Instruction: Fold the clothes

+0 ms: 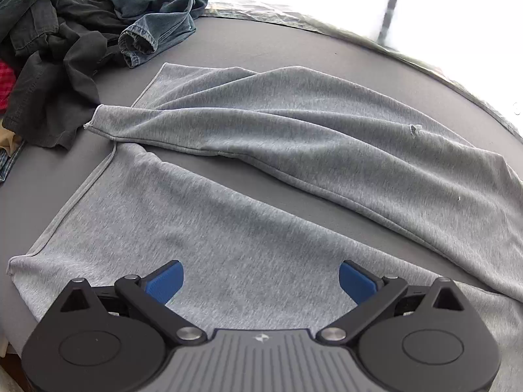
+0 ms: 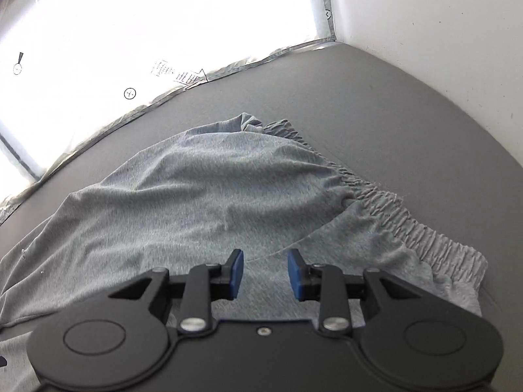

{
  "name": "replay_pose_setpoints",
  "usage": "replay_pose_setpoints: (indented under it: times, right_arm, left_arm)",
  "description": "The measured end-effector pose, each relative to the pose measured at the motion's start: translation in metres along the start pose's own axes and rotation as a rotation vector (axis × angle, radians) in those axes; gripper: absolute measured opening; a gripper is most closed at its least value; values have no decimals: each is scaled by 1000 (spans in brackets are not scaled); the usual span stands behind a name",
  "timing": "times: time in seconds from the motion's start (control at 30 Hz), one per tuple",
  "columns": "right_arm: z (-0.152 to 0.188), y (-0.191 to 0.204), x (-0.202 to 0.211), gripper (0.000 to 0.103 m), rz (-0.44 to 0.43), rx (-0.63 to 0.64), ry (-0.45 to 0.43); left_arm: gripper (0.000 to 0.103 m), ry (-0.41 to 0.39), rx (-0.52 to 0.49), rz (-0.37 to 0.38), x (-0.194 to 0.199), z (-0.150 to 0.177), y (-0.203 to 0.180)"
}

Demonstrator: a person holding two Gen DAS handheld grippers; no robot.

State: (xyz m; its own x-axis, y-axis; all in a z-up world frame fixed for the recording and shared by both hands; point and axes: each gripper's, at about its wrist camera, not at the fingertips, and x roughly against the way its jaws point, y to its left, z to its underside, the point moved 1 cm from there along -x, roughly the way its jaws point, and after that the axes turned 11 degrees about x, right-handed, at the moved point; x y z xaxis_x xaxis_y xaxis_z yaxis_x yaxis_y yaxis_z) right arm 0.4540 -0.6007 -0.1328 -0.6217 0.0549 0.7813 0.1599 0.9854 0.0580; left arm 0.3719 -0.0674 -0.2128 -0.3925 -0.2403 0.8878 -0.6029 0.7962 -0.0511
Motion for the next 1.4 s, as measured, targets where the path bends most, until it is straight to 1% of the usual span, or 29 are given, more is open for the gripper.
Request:
replay_pose_setpoints:
  times: [0.1,0.17,0.23,0.33,0.4,0.5,0.57,0.6,0.67,0.7,0.73,0.77,0.8,0.83,0.87,0.9,1.03,1.13,1.17,1.23,1.3,1.33,1.4]
  right_arm:
    - [-32,-21,-24,28,32,49,-30]
    - [-51,-31,-45,28,46,78,-34]
    - [-69,-39,-69,28,42,108,-31]
    - [-88,-43,-101,29,11,166,-20]
    - [-97,-44,-117,36,-33,221,-20]
    - [-101,-35,-124,43,-102,319,-24]
    - [-100,-29,-128,46,-137,389,-21]
    - [-99,-26,-131,51,-146,423,-16]
    - [-96,-25,-135,56,-146,462,-13]
    - [-95,-25,-138,60,-150,468,-17]
    - [-95,-27,-140,60,-159,460,-21]
    - [-96,-30,-141,57,-176,435,-26]
    - [-97,-34,-142,44,-185,406,-32]
    - [-98,-37,-143,39,-181,373,-38]
    - [-100,-41,-143,21,-161,351,-48]
    - [-102,-46,-144,18,-118,341,-61]
    - [-116,-79,-152,16,57,288,-108]
    - [-125,-106,-162,16,112,242,-113]
    - [-126,-110,-165,17,113,238,-109]
    - [-127,-113,-171,25,120,243,-96]
    - [-129,-113,-171,45,134,261,-87]
    - [-128,-113,-168,48,143,263,-93]
    - [-125,-116,-154,49,130,220,-115]
  left_arm:
    - [101,-15,-27,-15,-4,-6,-41]
    - [101,-22,-40,-26,-8,-10,-68]
    - [101,-19,-49,-45,-13,-17,-92]
    - [101,-1,-82,-76,-26,-23,-120]
    - [101,7,-128,-96,-37,-25,-141]
    - [101,21,-201,-132,-54,-22,-170]
    - [103,8,-206,-155,-61,-19,-181]
    - [103,-3,-202,-157,-62,-19,-184]
    - [103,-16,-195,-157,-64,-20,-188]
    - [103,-11,-189,-151,-65,-21,-187]
    - [103,-7,-183,-145,-66,-23,-186]
    - [103,4,-175,-136,-67,-25,-184]
    - [103,15,-166,-126,-68,-27,-183]
    - [103,24,-153,-115,-69,-28,-180]
    - [103,33,-136,-107,-69,-29,-178]
    - [103,41,-118,-99,-70,-30,-176]
    - [103,49,-67,-82,-71,-30,-171]
    - [103,45,-51,-75,-71,-29,-169]
    - [103,43,-50,-73,-71,-29,-168]
    - [103,39,-46,-67,-72,-29,-167]
    - [103,38,-37,-58,-72,-29,-166]
    - [103,39,-28,-52,-73,-30,-164]
    - [103,42,-13,-43,-73,-30,-162]
